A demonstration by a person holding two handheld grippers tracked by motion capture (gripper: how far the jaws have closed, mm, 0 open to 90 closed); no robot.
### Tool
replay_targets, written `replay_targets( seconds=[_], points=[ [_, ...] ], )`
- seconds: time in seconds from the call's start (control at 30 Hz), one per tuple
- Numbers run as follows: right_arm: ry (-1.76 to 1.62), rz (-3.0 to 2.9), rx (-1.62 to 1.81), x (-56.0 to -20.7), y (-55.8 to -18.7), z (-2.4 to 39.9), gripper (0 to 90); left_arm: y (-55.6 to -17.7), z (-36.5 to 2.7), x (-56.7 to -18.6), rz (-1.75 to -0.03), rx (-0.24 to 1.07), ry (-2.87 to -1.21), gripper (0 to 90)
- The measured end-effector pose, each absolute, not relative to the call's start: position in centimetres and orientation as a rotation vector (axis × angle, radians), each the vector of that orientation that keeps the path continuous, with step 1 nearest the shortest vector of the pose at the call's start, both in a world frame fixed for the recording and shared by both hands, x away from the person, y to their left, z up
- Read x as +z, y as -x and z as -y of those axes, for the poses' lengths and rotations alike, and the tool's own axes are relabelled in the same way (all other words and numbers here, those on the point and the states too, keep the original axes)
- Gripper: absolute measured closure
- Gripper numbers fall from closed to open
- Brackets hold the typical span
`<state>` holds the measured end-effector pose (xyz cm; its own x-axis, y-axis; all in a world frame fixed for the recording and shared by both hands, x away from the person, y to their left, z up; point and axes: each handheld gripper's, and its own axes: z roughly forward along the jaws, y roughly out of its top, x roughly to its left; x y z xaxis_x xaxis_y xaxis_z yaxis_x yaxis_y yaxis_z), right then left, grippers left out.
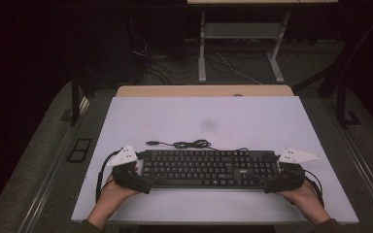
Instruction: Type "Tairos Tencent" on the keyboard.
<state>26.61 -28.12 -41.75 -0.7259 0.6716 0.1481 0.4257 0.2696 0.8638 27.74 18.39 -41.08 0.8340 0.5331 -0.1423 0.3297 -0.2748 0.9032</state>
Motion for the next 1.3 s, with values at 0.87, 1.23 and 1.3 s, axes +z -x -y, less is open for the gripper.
replay_targets(
  seconds=[0.87,1.23,1.3],
  points=[
    [-0.942,-2.32,1.477,-41.0,-27.7,25.8,4.3,-27.5,-18.4,-41.0,-0.649,0.244,-1.891,0.0],
    [-0.913,-2.365,1.495,-41.2,-28.5,24.2,5.3,-27.4,-18.1,-41.1,-0.651,0.245,-1.898,0.0],
    [-0.91,-2.372,1.497,-41.2,-28.6,24.0,5.5,-27.4,-18.1,-41.1,-0.651,0.239,-1.896,0.0]
  ],
)
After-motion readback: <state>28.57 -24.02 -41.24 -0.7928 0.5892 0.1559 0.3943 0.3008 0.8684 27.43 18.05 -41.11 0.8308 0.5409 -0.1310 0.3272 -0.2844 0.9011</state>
